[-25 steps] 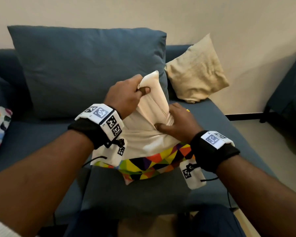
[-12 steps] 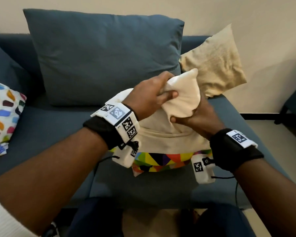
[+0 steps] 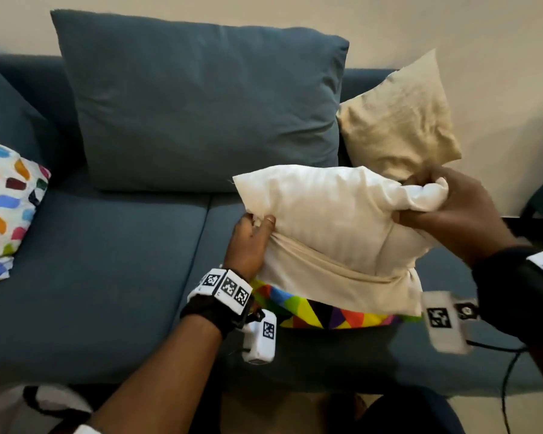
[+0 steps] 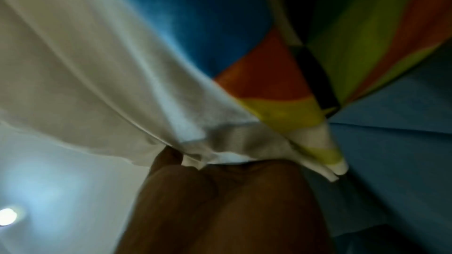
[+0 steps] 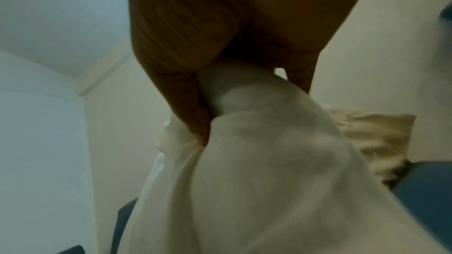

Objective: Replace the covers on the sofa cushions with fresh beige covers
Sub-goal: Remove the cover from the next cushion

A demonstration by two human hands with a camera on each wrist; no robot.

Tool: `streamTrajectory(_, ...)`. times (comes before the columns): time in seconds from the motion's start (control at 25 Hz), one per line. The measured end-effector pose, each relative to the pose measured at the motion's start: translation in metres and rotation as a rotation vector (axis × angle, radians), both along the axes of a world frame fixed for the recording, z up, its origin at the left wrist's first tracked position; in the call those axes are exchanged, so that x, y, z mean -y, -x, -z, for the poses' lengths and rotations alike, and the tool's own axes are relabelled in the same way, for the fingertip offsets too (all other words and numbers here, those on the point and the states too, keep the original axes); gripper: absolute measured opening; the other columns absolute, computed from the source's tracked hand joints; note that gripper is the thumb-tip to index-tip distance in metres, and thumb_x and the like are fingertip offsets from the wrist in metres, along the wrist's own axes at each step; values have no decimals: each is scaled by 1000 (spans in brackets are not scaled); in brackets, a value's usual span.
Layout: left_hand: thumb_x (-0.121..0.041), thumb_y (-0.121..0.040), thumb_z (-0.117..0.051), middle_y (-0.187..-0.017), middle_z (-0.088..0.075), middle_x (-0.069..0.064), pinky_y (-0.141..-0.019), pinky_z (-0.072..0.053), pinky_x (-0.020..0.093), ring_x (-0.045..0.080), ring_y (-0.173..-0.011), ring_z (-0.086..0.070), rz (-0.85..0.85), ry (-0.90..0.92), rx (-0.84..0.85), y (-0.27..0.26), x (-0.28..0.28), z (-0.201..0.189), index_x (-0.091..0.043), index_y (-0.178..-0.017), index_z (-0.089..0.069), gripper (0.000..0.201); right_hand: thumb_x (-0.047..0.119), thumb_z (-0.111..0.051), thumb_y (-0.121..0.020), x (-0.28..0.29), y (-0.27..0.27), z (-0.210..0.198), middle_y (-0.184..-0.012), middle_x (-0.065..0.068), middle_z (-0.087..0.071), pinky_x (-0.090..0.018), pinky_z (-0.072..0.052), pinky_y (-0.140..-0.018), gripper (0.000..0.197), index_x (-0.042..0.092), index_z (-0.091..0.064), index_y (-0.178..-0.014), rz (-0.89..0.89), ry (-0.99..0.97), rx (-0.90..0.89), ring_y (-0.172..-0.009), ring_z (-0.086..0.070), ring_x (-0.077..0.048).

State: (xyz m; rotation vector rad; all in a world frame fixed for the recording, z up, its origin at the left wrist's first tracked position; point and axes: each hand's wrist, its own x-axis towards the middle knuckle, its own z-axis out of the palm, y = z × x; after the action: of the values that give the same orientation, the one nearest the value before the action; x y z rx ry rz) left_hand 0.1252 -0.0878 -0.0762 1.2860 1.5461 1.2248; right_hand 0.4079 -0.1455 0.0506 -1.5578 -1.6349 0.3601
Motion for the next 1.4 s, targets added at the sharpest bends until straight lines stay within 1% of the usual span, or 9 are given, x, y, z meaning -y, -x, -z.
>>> streamTrajectory(0.16,-60,-64,-47,-118,-62,8,-101,-46,45,28,-114,-57,45,-54,-174,-4,-8,-1,-18,-118,-59,69,18,-68,-66,7,-2,-15,-136,-7,-51,-56,-41,-102,67,32,-52,-129,275,-67,500,-121,-52,-38)
streamTrajectory(0.36,-50,-72,-52,-122,-55,2,-104,-42,47,23,-118,-51,127,-166,-182,-4,15,6,-27,-127,-48,61,79,-62,-69,-22,89,-3,-158,1,-33,-62,1,-116,109,31,-16,-155,-30,125,836,-144,-35,-23)
streamTrajectory(0.48,-47,-79,-53,-127,-52,4,-99,-42,38,23,-118,-50,183,-174,-282,8,24,7,-32,-138,-40,62,64,-65,-80,-37,108,5,-109,-1,-60,-52,-23,-102,53,25,-58,-116,-38,132,926,-113,-59,-28)
streamTrajectory(0.64,-38,-94,-48,-115,-53,10,-84,-41,33,31,-107,-56,165,-77,-433,15,29,12,-30,-129,-54,36,41,-61,-87,-40,91,7,-71,9,-45,-43,-31,-78,26,26,-55,-67,-119,-89,647,-87,-59,-31)
streamTrajectory(0.84,-39,-87,-34,-100,-65,14,-81,-48,41,36,-95,-60,240,53,-436,7,12,29,-18,-84,-61,34,42,-56,-85,-22,50,13,-68,5,-48,-57,-43,-74,28,22,-60,-66,-256,-294,483,-70,-50,-14)
streamTrajectory(0.96,-39,-80,-30,-89,-62,19,-77,-50,43,42,-89,-62,328,132,-462,11,5,56,-21,-65,-47,29,37,-62,-85,-16,23,9,-69,3,-54,-47,-44,-72,23,20,-65,-70,-209,-404,413,-71,-52,-15)
streamTrajectory(1.16,-40,-96,-37,-124,-63,17,-93,-48,42,42,-113,-60,367,259,-593,11,12,107,-26,-120,-55,33,72,-50,-74,-22,-5,7,-86,9,-56,-40,-42,-82,56,26,-70,-99,-58,-64,422,-90,-55,-15)
streamTrajectory(1.28,-48,-90,-38,-131,-63,9,-100,-45,40,29,-123,-57,352,157,-386,15,14,106,-25,-127,-57,47,95,-37,-64,-11,-39,0,-117,9,-64,-52,-42,-99,82,41,-59,-122,7,171,628,-115,-56,-19)
streamTrajectory(1.4,-17,-99,-51,-126,-60,2,-102,-40,32,20,-123,-53,389,207,-221,24,12,92,-19,-123,-61,26,99,-46,-56,15,-76,-2,-116,13,-68,-46,-48,-92,85,44,-59,-120,64,248,572,-108,-61,-18)
